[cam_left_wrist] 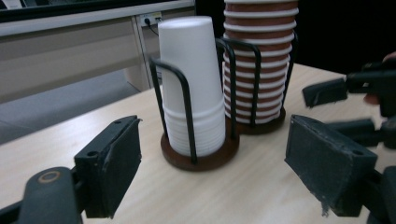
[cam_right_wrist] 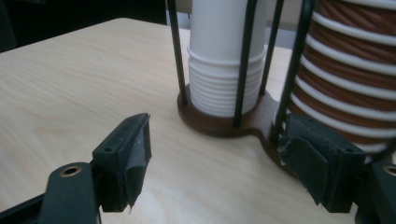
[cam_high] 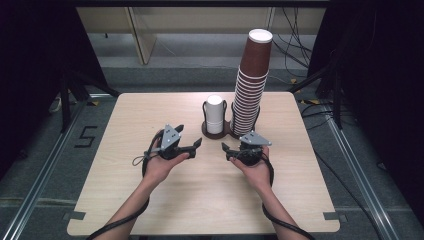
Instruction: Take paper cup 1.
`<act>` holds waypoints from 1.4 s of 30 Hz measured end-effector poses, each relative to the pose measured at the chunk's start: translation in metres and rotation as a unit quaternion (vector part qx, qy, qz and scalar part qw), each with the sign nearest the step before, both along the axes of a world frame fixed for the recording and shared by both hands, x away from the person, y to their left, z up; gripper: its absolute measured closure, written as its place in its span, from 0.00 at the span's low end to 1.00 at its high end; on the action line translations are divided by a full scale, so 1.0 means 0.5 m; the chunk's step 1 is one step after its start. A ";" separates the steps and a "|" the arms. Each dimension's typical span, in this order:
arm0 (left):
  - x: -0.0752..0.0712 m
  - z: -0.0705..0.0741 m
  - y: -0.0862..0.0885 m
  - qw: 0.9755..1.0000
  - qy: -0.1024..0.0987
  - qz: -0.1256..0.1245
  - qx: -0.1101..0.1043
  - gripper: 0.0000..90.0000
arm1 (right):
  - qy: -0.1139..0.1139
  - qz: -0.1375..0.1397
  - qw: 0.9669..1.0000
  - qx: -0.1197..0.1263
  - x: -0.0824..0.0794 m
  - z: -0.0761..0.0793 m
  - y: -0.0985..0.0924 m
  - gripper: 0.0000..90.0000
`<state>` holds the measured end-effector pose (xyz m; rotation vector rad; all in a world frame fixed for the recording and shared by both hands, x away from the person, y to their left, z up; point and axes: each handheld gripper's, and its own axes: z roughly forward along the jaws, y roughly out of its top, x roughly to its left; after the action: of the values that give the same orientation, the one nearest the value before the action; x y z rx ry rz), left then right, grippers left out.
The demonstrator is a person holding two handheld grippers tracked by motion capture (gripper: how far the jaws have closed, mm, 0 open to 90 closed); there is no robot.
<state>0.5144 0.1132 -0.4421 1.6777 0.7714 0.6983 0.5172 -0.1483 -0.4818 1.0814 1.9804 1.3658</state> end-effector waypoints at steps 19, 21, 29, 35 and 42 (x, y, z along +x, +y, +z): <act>0.135 0.064 -0.074 1.000 -0.012 0.005 0.024 0.25 | 0.018 -0.025 1.000 0.002 0.100 -0.014 0.078 0.30; 0.145 0.065 -0.080 1.000 -0.010 0.008 0.024 0.26 | 0.020 -0.033 0.999 0.002 0.106 -0.019 0.081 0.30; 0.173 0.065 -0.101 0.999 -0.003 0.007 0.038 0.27 | 0.027 -0.051 0.998 0.014 0.125 -0.029 0.092 0.31; 0.185 0.056 -0.108 0.999 0.004 0.010 0.045 0.27 | 0.031 -0.058 0.998 0.007 0.137 -0.035 0.095 0.31; 0.195 0.055 -0.114 0.999 0.005 0.011 0.044 0.28 | 0.027 -0.060 0.998 0.018 0.147 -0.044 0.105 0.32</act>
<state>0.6120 0.0560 -0.4144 1.7559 0.7781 0.7495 0.5905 -0.0958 -0.5038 1.2455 1.9011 1.3261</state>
